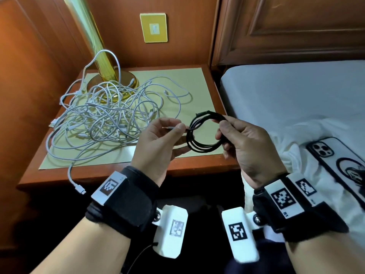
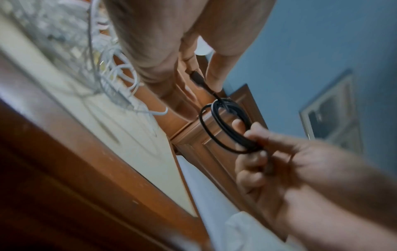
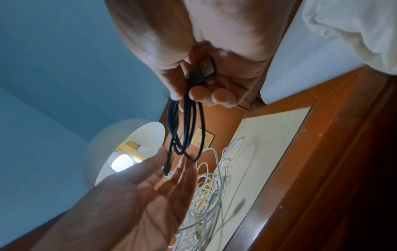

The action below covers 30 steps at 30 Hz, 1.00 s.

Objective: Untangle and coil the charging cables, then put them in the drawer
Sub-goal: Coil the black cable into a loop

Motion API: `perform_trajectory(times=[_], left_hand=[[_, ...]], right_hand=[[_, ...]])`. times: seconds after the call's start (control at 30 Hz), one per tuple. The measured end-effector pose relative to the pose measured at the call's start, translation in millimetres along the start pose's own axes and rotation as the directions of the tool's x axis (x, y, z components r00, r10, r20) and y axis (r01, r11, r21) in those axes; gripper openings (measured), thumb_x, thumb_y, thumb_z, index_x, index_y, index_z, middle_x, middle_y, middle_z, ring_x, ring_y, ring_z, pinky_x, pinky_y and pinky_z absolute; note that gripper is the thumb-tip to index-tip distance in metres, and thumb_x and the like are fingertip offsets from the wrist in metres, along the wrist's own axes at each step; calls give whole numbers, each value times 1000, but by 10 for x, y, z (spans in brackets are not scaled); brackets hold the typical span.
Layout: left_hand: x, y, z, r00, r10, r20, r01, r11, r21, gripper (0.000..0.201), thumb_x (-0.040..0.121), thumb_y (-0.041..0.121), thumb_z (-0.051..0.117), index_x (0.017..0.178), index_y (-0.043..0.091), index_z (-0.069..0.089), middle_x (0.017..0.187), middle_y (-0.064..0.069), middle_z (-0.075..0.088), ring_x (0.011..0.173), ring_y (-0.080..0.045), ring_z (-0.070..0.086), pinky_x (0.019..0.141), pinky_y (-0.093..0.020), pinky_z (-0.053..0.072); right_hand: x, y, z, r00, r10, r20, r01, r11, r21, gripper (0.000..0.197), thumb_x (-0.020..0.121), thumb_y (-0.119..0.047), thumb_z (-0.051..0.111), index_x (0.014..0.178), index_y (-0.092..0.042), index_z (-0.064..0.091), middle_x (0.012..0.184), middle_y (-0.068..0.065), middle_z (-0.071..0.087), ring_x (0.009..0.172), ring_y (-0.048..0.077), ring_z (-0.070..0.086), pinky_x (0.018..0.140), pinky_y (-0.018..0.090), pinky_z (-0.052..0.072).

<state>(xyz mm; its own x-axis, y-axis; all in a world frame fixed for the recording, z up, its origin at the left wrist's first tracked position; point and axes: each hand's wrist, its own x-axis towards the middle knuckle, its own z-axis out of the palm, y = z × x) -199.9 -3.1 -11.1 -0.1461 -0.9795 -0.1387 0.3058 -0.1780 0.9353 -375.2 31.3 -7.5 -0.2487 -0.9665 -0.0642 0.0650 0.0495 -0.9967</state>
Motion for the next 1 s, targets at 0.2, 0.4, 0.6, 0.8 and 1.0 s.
perform_trajectory(times=[0.2,0.4,0.6,0.8,1.0], left_hand=[[32,-76,-49,940,338,40,-285,719,634,11,92,29,70,102,29,65,103,12,68,89,0,66,72,-20,53],[16,-118,-32,956,219,197,-293,775,561,14,96,23,64,107,21,71,83,6,73,76,-15,65,71,-34,55],[-31,-17,57,954,-21,300,-43,977,207,24,105,8,45,93,2,66,68,0,52,67,-16,48,53,-26,45],[-56,-89,72,969,-64,237,-23,938,347,34,109,26,36,79,15,48,61,8,40,58,-15,35,46,-27,35],[10,-52,2,990,22,141,-63,952,299,38,108,37,34,75,19,43,57,13,38,54,-13,32,49,-27,30]], right_hand=[[-7,25,-30,990,-135,-34,128,979,-159,21,100,-26,60,100,-39,76,74,-4,65,64,15,49,64,36,45],[-5,29,-19,985,-157,76,171,959,-226,20,100,-26,59,108,-34,75,71,-5,63,63,15,48,63,34,46],[34,59,-38,984,-178,21,174,925,-339,17,101,-25,58,100,-34,72,68,-10,63,53,2,50,61,23,42],[33,136,-4,991,-87,104,123,901,-416,16,99,-33,59,102,-28,74,72,-11,67,58,6,52,62,29,45],[-14,85,28,986,-109,128,154,892,-425,20,95,-39,63,104,-26,75,69,-19,67,57,3,64,60,14,46]])
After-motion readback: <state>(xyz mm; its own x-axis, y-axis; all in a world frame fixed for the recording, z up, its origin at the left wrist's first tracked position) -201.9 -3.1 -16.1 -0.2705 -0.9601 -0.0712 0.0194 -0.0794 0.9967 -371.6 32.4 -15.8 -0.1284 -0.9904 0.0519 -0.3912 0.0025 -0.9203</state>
